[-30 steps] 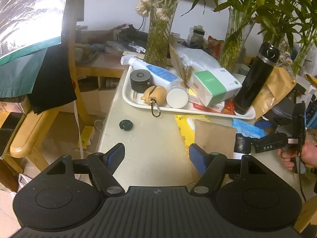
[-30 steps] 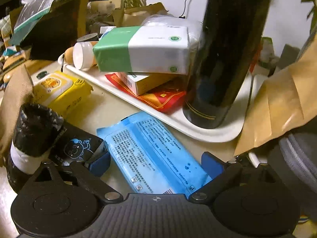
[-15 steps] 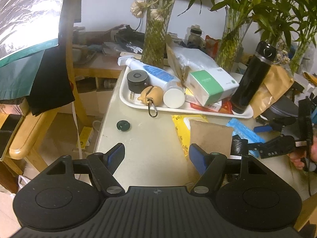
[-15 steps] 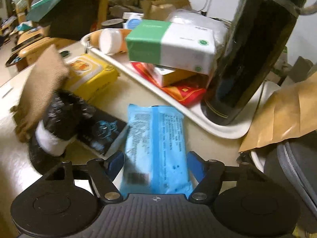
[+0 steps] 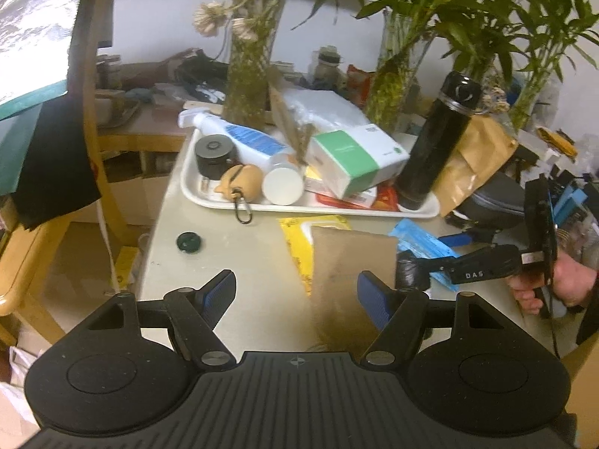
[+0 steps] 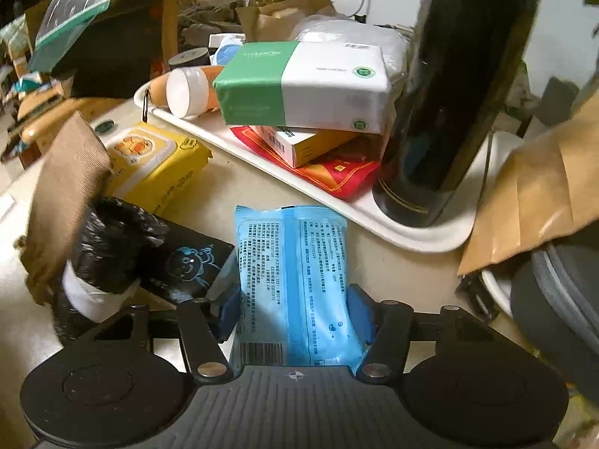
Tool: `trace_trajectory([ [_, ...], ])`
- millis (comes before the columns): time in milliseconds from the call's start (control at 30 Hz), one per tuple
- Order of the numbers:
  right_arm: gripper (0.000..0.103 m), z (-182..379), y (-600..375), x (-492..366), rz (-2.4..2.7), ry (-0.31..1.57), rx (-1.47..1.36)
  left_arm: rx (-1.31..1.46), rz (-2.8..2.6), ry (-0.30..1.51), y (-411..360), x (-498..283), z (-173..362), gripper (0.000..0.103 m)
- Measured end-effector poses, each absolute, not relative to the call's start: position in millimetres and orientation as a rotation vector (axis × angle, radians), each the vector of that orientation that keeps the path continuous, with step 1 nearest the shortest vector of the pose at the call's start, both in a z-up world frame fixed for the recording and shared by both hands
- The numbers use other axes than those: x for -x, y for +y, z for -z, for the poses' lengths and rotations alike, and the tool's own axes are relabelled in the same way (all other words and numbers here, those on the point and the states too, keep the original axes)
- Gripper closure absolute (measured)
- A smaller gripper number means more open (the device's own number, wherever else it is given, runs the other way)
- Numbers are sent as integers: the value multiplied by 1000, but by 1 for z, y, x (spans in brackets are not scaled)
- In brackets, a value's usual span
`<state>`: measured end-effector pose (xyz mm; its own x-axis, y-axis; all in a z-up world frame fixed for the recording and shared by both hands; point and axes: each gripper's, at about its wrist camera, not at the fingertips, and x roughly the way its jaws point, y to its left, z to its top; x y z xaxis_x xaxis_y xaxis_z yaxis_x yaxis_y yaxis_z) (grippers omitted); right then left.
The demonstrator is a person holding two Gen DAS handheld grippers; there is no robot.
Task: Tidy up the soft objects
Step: 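Lift the blue wipes pack with the right tool while the left gripper grasps the brown burlap pouch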
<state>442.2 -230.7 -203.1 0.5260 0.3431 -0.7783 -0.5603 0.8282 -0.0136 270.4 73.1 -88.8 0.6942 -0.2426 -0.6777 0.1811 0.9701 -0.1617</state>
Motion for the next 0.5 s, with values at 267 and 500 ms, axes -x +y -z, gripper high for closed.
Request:
trace_trajectory([
  [267,41,169,-247,-416,-519,821,240,39,296,791,59,-274,97,32],
  [500,41,124,-258,-374,-497,730,214,-19,369,812,52,-283,106,32],
])
